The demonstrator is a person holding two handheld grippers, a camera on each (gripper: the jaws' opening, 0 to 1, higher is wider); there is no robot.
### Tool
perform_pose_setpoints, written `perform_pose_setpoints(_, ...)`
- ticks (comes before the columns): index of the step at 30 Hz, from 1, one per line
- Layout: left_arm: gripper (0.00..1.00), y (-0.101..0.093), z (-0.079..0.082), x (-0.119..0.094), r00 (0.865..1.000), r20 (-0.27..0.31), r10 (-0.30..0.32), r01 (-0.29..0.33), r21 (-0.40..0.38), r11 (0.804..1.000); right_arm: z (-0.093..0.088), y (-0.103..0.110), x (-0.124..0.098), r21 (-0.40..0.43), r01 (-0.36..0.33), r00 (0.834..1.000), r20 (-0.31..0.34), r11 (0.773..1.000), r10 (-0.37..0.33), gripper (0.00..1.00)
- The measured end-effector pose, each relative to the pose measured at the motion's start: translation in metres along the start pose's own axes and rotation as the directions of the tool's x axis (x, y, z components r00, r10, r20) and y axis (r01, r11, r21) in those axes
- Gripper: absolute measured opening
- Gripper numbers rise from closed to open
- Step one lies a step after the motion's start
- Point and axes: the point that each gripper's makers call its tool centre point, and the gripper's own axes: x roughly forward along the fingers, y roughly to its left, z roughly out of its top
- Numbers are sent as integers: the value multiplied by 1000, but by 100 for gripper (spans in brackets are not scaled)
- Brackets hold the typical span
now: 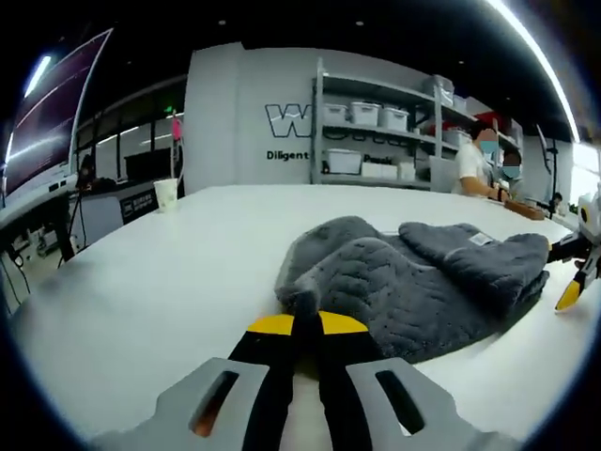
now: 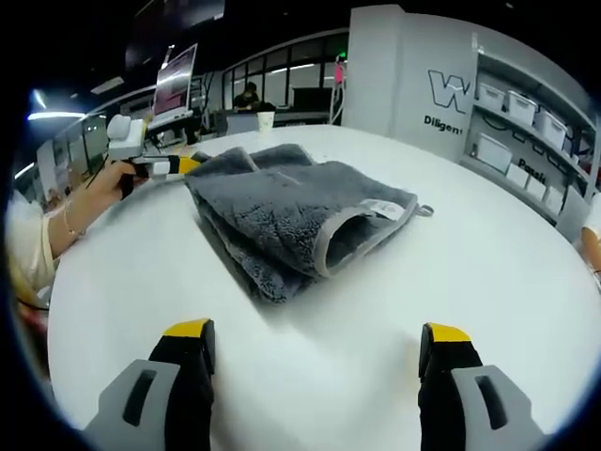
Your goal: Open the folded towel by lifting each exposed corner and separating the folded layers until the towel lies flat within the target outline without major curled edges
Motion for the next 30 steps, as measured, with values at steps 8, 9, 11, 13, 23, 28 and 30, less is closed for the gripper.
perform_pose_setpoints(8, 11, 4, 1, -3, 1000, -4, 5, -5, -1, 1000, -1, 0, 1, -3, 0, 1000, -5, 1000, 0, 90)
perform_pose_setpoints(9, 12, 4, 2, -3, 1000, -7, 0, 1, 5, 1000, -1, 0, 0, -3, 0, 1000, -5, 1000, 0, 90)
perform_pose_setpoints(11, 17, 2, 2, -2, 1000, -25, -19, 19, 8, 1000, -1, 0, 0, -4, 0, 1000, -6, 1000, 0, 90)
perform_pose_setpoints(13, 23, 3, 2, -2, 999, -32, -22, 22, 3, 1000, -1, 0, 0, -5, 0, 1000, -6, 1000, 0, 90)
perform_pose_setpoints(23, 25, 15, 40, -6, 998, 55, -36, 35, 20, 999, -1, -2, -1, -9, 6, 1000, -8, 1000, -6, 90)
perform_pose_setpoints(28, 25, 3, 38, 13, 985, -47, -163, 166, 76, 983, 1, -1, -2, -14, 8, 1000, -5, 1000, -8, 90)
perform_pose_setpoints(30, 25, 0, 31, 19, 979, -100, -180, 191, 111, 975, 0, -2, -3, -12, 12, 1000, -5, 1000, -12, 90)
